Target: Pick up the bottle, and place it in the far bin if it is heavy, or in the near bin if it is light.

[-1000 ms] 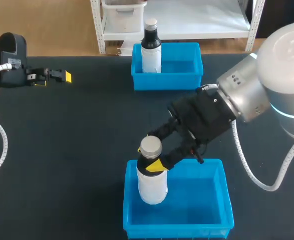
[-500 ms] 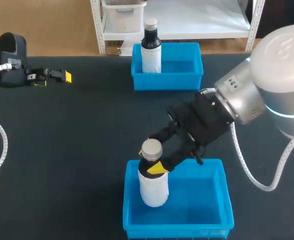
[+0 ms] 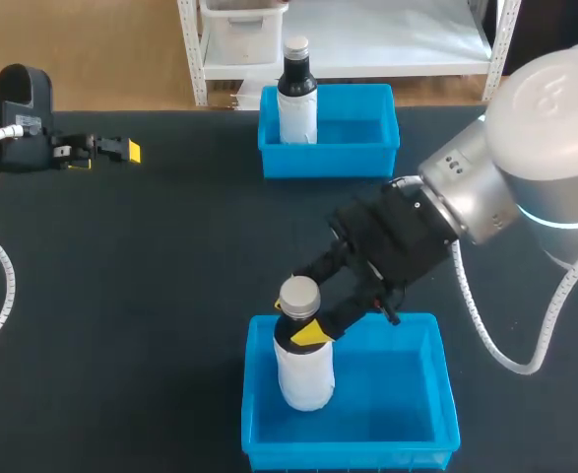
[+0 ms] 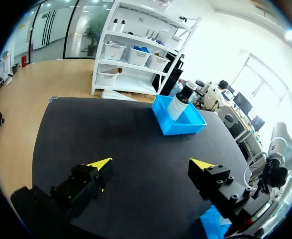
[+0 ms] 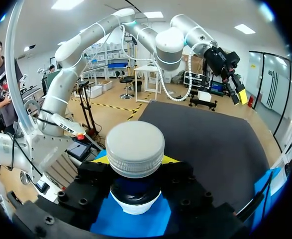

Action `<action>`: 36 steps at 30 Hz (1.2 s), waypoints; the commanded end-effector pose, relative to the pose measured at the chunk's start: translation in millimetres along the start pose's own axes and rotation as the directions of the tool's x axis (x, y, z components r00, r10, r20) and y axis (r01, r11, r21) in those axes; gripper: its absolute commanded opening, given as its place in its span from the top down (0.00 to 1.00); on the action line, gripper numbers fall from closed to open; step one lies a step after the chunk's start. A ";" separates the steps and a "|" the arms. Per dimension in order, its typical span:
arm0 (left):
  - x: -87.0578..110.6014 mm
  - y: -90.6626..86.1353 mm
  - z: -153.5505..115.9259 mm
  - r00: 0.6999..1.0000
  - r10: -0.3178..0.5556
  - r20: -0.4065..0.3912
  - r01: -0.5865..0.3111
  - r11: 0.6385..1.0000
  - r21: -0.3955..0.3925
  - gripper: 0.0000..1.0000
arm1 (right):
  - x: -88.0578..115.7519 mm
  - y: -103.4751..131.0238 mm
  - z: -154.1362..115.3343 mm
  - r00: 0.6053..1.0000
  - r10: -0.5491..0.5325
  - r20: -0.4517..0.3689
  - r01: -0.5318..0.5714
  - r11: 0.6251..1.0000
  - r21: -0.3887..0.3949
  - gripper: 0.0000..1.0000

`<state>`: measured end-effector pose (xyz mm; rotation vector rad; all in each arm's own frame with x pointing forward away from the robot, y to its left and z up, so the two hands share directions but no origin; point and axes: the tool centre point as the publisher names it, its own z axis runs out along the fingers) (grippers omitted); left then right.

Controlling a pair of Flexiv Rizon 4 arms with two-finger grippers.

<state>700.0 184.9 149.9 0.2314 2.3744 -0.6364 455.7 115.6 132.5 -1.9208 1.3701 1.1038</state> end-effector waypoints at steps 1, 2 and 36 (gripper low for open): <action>0.0 0.0 0.0 1.000 0.000 0.000 0.000 1.000 0.000 0.00 | 1.2 -2.2 0.6 1.000 0.004 -0.001 -0.004 1.000 -0.008 0.38; 0.0 0.0 0.0 1.000 0.000 0.000 0.000 1.000 0.000 0.00 | 1.6 -2.1 0.7 1.000 0.005 -0.002 -0.005 1.000 -0.010 0.17; 0.0 0.0 0.0 1.000 0.000 0.000 0.000 1.000 0.000 0.00 | 44.0 -32.2 -110.6 0.965 0.234 -0.117 -0.204 0.953 0.224 0.00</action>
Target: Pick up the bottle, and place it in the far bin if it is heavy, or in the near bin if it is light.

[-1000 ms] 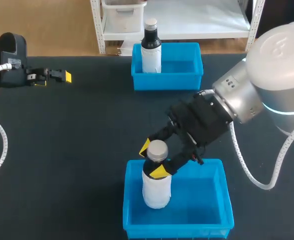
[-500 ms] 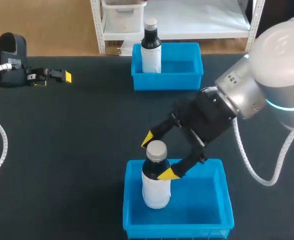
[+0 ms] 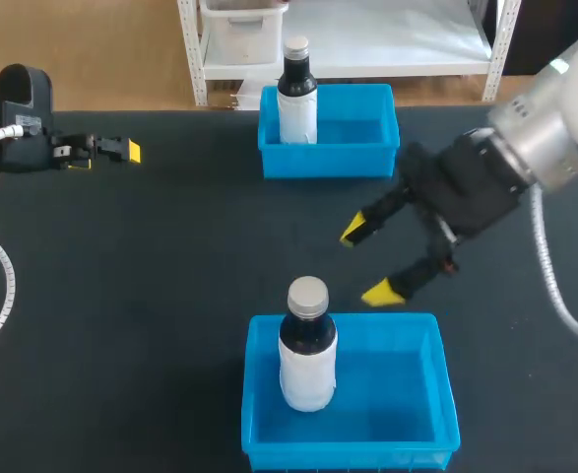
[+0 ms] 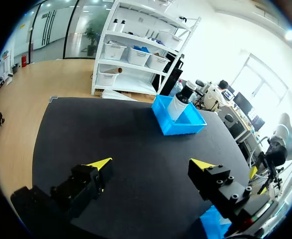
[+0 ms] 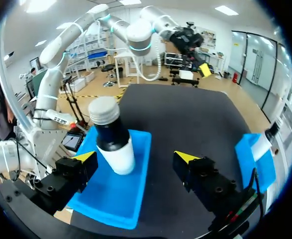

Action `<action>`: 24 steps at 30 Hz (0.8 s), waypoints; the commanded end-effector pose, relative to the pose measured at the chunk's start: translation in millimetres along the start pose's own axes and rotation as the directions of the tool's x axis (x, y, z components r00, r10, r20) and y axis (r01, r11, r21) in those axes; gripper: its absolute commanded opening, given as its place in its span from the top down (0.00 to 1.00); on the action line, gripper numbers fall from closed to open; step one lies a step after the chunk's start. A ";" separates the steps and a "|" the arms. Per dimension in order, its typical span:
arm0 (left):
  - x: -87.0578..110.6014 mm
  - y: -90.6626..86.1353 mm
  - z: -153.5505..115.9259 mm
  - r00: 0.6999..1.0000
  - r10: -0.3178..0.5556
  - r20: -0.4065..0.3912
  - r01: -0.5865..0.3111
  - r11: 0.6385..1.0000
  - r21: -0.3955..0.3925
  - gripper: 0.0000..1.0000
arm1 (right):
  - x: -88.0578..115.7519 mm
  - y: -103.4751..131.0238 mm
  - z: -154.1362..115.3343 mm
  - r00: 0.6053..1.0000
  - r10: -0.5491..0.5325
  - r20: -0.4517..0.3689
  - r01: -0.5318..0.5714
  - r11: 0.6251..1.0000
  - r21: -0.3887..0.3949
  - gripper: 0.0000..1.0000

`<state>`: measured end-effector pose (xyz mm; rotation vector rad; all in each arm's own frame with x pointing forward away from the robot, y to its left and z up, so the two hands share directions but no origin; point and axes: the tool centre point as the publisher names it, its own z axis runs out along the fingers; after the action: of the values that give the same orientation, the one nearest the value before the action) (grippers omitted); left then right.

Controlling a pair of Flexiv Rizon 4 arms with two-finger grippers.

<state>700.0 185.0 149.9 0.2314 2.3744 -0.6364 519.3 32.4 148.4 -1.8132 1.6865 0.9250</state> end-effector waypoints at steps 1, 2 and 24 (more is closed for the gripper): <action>0.0 0.0 0.0 1.000 0.000 0.000 0.000 1.000 0.000 0.00 | 9.2 -11.8 -18.4 0.998 0.058 0.010 -0.059 0.997 0.058 0.00; 0.0 0.0 0.0 1.000 0.000 0.000 0.000 1.000 0.000 0.00 | 10.7 -17.6 -21.0 0.997 0.080 0.006 -0.080 0.994 0.075 0.00; 0.0 0.0 0.0 1.000 0.000 0.000 0.000 1.000 0.000 0.00 | 29.8 -128.6 -48.9 0.930 0.316 0.189 -0.358 0.894 0.270 0.00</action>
<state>700.0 185.0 149.9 0.2314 2.3744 -0.6364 640.5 -9.1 151.3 -1.2429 1.9790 0.8233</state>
